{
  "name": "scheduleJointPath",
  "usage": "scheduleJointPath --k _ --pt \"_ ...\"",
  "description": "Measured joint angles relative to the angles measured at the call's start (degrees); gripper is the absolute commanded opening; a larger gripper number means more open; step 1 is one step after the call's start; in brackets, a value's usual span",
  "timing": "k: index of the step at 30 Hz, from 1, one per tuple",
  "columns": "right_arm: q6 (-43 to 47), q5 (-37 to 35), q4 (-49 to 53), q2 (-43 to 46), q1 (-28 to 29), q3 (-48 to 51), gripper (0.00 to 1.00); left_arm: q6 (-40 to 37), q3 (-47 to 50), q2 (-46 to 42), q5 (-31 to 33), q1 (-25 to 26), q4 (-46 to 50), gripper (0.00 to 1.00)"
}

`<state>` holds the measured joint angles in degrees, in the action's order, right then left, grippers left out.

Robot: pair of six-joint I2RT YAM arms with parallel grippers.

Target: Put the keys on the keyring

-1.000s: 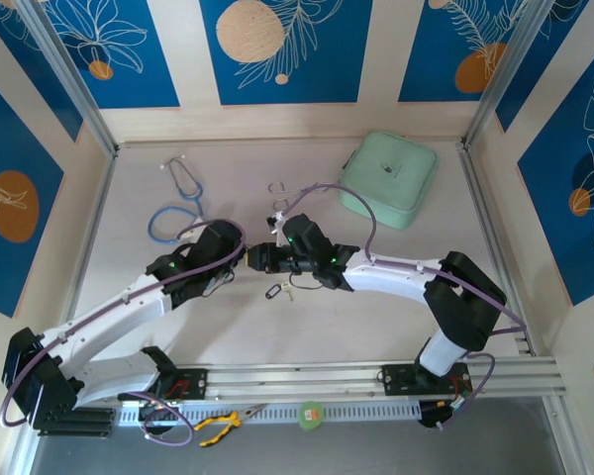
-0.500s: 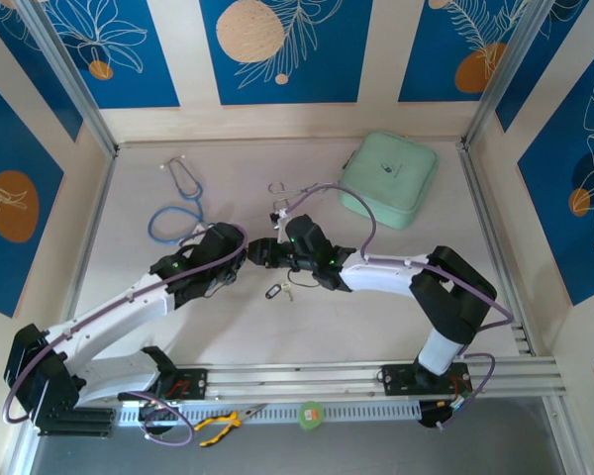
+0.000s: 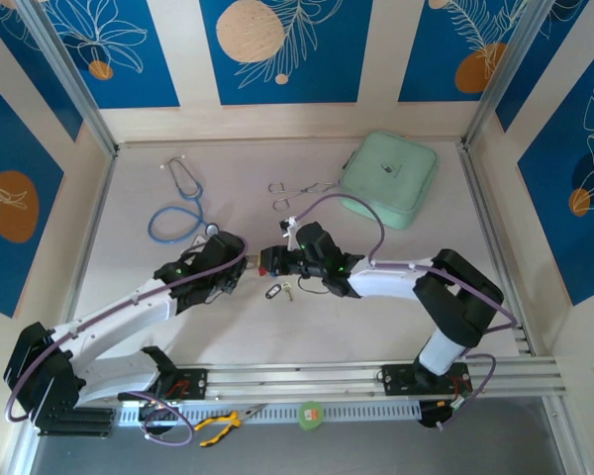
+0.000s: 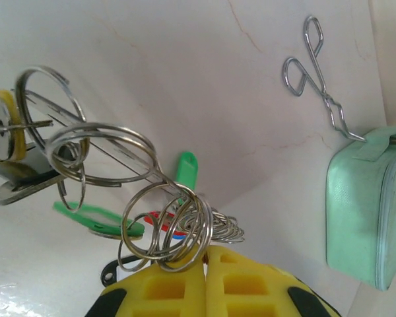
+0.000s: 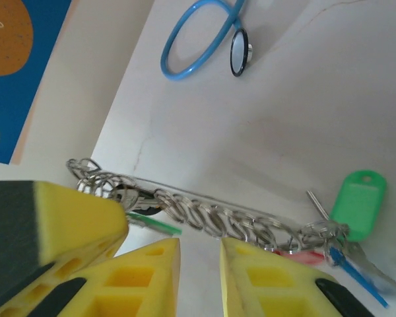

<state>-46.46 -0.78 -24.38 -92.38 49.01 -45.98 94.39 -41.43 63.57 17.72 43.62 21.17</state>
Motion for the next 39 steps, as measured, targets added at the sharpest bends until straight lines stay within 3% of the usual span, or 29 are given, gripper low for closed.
scheduleJointPath --k 8,11,26,39 --pt "5.4 6.4 16.3 6.6 -2.1 -6.7 0.27 1.6 3.6 -1.2 0.0 0.0 -3.6 0.00" --pt "1.7 8.2 16.5 6.6 -2.3 -6.6 0.36 3.2 4.5 -2.1 -0.1 0.0 -4.7 0.00" --pt "-31.8 4.0 -9.3 -2.6 0.3 2.1 0.45 17.0 8.9 -5.8 -1.5 0.0 -6.2 0.00" --pt "-36.6 1.9 -12.5 -7.3 3.3 1.8 0.46 19.2 9.3 -5.8 -1.7 0.0 -7.1 0.00"
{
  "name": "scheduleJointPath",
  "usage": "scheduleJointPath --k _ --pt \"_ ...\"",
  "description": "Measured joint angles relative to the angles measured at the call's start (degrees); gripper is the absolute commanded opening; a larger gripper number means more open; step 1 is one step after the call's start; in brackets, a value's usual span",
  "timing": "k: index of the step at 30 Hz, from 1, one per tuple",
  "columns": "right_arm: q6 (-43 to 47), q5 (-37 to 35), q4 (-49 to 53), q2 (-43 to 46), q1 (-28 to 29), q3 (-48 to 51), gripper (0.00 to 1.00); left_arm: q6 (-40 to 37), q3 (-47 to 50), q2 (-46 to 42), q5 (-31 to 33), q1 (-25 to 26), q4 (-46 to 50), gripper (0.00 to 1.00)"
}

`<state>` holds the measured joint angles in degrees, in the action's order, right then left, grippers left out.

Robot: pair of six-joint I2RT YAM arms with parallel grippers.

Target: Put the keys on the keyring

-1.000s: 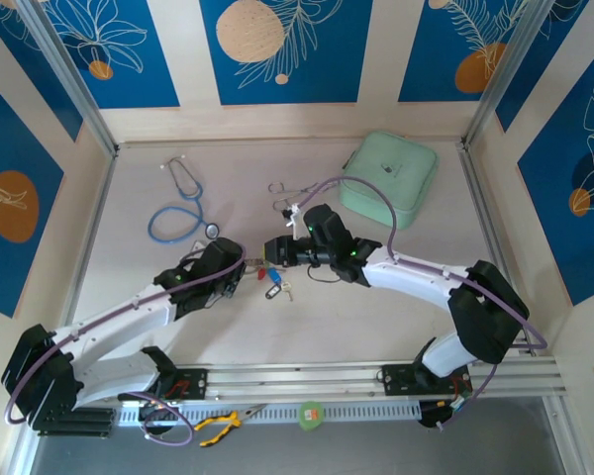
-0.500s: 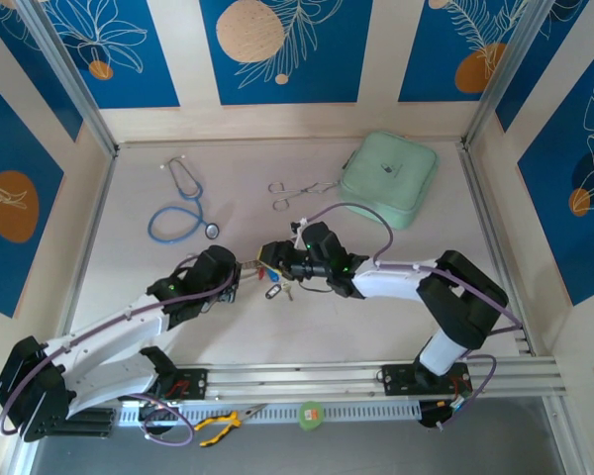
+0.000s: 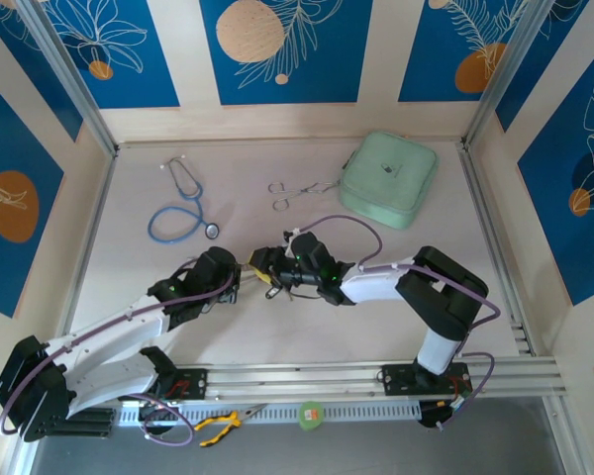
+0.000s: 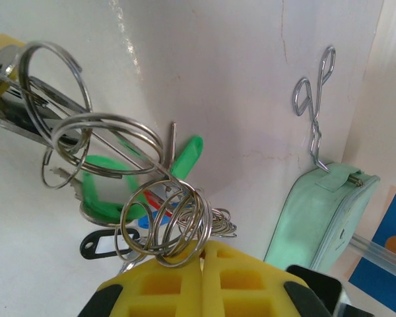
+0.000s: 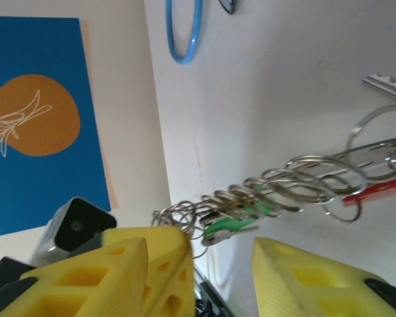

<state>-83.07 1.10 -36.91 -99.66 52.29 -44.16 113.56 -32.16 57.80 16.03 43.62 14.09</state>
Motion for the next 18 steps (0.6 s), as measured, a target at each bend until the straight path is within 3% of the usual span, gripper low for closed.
scheduleJointPath --k 10,18 --pt "-1.5 0.7 -2.6 -5.8 0.0 -3.0 0.49 0.2 0.3 -0.5 0.0 0.0 0.0 0.00" --pt "-2.5 0.9 -5.5 -6.6 0.0 -4.4 0.40 0.7 0.6 -0.8 0.0 0.0 -0.2 0.00"
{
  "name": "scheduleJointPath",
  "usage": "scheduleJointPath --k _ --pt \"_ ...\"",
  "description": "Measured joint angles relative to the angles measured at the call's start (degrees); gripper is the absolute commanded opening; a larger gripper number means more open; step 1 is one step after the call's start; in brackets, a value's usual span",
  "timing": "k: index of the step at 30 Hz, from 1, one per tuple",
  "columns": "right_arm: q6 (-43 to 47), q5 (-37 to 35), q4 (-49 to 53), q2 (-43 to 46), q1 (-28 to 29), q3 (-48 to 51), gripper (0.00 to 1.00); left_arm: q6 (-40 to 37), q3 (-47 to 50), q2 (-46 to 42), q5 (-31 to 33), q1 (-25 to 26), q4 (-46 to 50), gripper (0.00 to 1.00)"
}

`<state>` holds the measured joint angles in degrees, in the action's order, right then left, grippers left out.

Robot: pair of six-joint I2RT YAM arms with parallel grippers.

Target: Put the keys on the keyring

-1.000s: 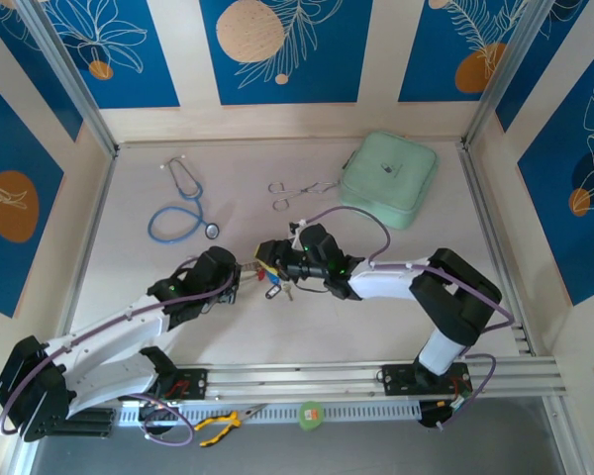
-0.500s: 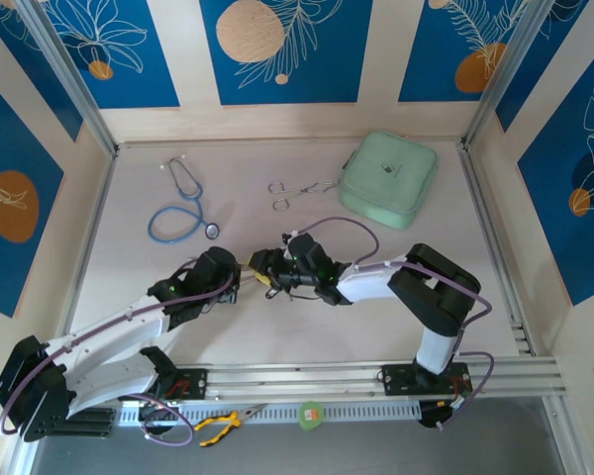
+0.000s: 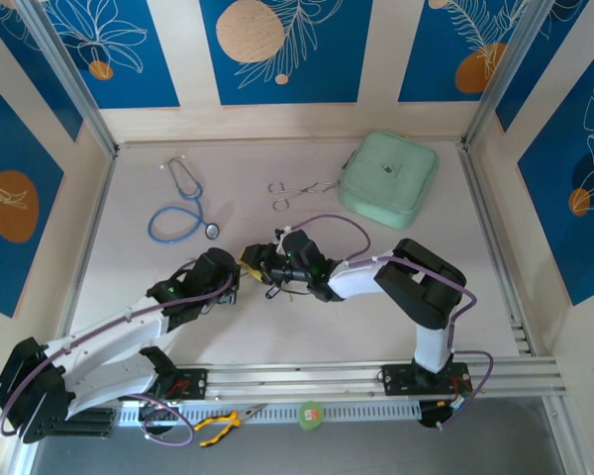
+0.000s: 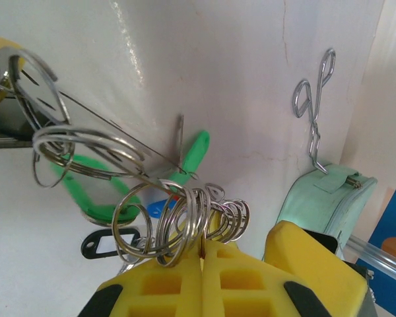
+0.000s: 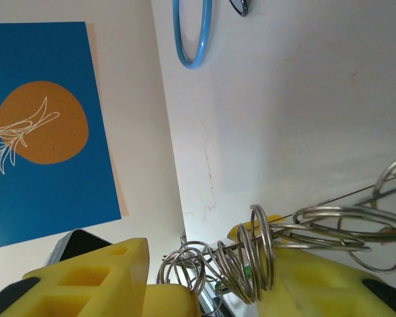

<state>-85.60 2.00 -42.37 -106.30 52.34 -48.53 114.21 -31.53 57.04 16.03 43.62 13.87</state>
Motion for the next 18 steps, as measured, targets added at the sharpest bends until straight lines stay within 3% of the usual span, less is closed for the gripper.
scheduleJointPath --k 12,15,18 --pt "-0.8 -0.1 -0.4 -0.5 0.0 0.0 0.01 1.9 0.6 -1.5 0.0 0.0 0.7 0.00" --pt "-0.4 -0.1 0.0 -0.5 -0.1 0.0 0.00 2.3 1.3 -2.3 0.1 0.0 0.4 0.00" --pt "0.5 0.1 0.6 -0.5 -0.1 0.0 0.00 2.3 2.4 -3.6 0.6 0.0 0.0 0.27"
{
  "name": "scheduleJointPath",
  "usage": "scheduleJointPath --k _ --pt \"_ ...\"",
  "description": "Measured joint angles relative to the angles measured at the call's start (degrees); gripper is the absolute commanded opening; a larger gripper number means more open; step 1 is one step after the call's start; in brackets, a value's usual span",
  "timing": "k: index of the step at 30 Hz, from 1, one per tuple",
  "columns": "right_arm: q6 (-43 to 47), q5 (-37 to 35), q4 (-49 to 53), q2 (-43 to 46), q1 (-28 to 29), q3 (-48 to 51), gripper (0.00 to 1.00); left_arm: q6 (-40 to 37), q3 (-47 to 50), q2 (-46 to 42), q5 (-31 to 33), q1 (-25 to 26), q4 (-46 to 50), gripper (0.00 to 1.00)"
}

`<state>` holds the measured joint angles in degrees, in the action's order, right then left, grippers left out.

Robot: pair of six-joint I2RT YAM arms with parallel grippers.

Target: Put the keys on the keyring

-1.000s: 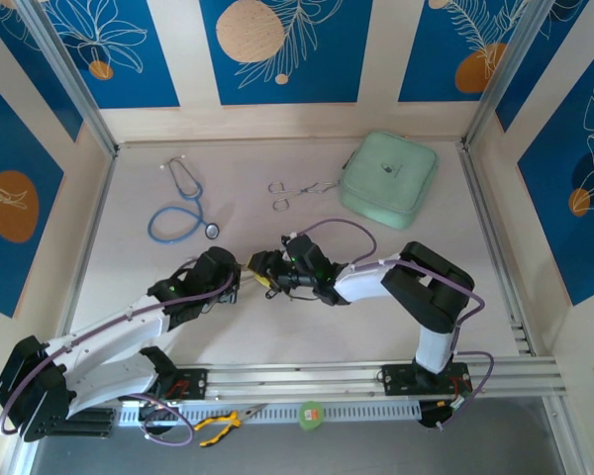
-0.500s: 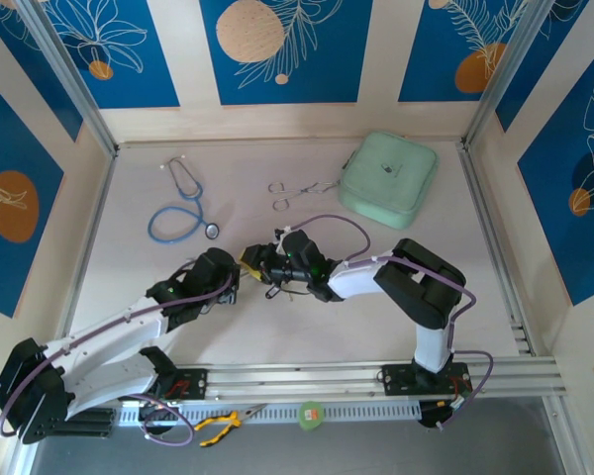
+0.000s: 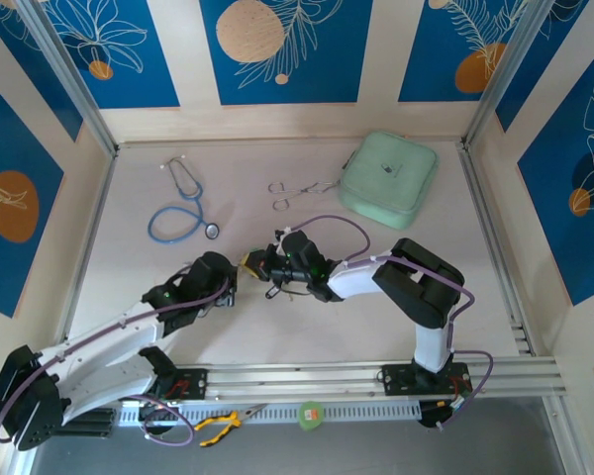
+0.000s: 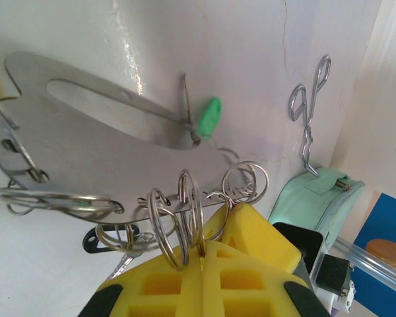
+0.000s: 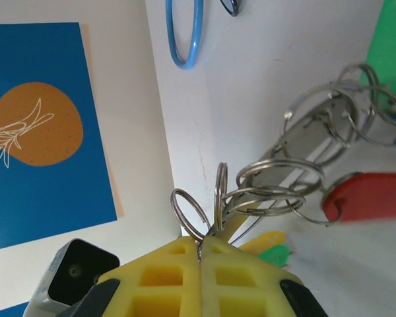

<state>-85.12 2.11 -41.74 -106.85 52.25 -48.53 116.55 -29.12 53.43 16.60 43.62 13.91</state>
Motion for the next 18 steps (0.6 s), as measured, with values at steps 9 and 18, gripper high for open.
scheduleJointPath --k 9,18 --pt "9.6 2.0 8.1 1.6 -1.0 -2.1 0.00 -14.2 1.7 -11.9 9.1 0.0 4.2 0.68" --pt "25.9 8.7 19.5 4.5 -5.1 -3.9 0.00 -68.4 -3.0 -12.5 13.1 0.0 2.0 0.72"
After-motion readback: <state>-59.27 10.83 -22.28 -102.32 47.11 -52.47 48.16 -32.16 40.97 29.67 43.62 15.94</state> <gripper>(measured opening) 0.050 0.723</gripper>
